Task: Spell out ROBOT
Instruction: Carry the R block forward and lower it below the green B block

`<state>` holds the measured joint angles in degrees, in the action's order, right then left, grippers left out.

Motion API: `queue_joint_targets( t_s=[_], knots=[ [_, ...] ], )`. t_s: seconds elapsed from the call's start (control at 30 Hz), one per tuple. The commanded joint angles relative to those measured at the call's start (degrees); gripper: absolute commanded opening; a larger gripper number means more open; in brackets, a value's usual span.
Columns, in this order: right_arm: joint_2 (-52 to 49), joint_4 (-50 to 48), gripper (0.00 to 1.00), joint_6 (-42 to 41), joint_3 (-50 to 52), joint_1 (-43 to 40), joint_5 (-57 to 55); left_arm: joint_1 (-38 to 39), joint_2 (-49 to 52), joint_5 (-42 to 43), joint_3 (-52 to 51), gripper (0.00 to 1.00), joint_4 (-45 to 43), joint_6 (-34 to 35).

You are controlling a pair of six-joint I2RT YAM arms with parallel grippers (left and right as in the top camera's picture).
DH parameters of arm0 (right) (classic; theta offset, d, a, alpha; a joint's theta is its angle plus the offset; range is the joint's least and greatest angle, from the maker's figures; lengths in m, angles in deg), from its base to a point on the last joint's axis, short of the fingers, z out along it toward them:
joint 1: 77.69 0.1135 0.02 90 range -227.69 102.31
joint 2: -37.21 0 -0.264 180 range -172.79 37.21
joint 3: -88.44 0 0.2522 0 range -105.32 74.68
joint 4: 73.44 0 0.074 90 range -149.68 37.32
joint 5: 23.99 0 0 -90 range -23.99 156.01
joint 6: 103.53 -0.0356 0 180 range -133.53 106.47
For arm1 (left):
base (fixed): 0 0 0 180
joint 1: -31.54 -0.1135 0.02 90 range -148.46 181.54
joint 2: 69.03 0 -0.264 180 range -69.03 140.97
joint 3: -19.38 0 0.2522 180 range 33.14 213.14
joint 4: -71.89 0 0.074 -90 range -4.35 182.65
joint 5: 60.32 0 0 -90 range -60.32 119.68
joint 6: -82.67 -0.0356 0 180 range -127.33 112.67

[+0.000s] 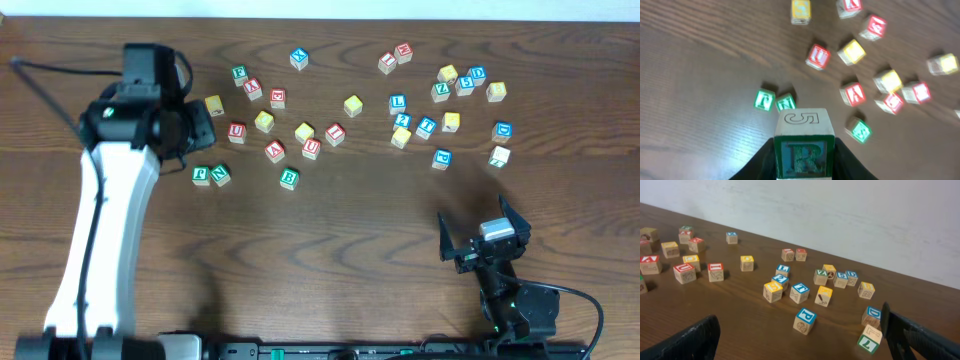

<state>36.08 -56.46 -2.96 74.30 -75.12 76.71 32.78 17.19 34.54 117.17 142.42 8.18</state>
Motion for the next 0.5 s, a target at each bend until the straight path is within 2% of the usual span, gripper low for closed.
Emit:
queue_joint_targets(
  t_s=[0.0, 0.1, 0.2, 0.33, 0.37, 0.47],
  knots=[
    [0.11, 0.24, 0.99, -0.85, 0.07, -0.37, 0.00, -0.11, -5.35, 3.54, 0.63, 0.13, 4.59, -1.75],
    [0.11, 0.24, 0.99, -0.85, 0.07, -0.37, -0.02, 0.07, -6.95, 3.76, 0.61, 0.08, 9.86, -1.73],
    [0.11, 0.24, 0.99, -0.85, 0.07, -0.37, 0.00, 2.95, -6.82, 3.78, 0.52, 0.08, 11.76, -1.73],
    [0.11, 0.24, 0.99, -0.85, 0.07, -0.37, 0.00, 14.21, -6.80, 2.91, 0.52, 0.08, 11.72, -1.77],
    [0.11, 0.24, 0.99, -0.85, 0.07, -0.37, 0.00, 14.88, -6.80, 2.60, 0.52, 0.08, 11.69, -1.77],
    [0.11, 0.24, 0.99, -0.85, 0.07, -0.37, 0.00, 21.29, -6.80, -2.93, -0.26, 0.08, 11.23, -1.70]
  ],
)
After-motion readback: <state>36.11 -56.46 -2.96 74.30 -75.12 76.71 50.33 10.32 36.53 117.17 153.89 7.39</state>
